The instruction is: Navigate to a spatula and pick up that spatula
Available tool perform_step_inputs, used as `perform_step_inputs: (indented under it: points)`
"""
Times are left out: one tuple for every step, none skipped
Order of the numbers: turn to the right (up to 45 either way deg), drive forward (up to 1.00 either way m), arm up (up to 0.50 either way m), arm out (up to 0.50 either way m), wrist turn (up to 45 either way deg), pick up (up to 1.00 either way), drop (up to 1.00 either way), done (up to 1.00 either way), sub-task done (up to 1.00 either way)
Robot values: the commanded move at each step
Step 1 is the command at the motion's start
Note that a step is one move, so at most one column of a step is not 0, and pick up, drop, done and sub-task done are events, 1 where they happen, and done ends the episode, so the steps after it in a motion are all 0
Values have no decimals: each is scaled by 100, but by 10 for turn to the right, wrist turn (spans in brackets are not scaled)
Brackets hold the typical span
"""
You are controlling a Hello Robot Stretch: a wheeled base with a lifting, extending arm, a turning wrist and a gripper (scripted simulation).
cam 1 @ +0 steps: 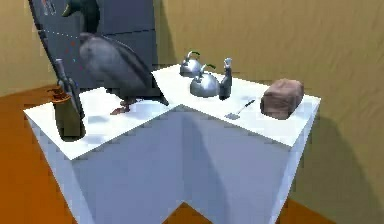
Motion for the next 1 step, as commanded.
perform_step_inputs:
  points:
    - [-450,0,0,0,0,0,0,0,0]
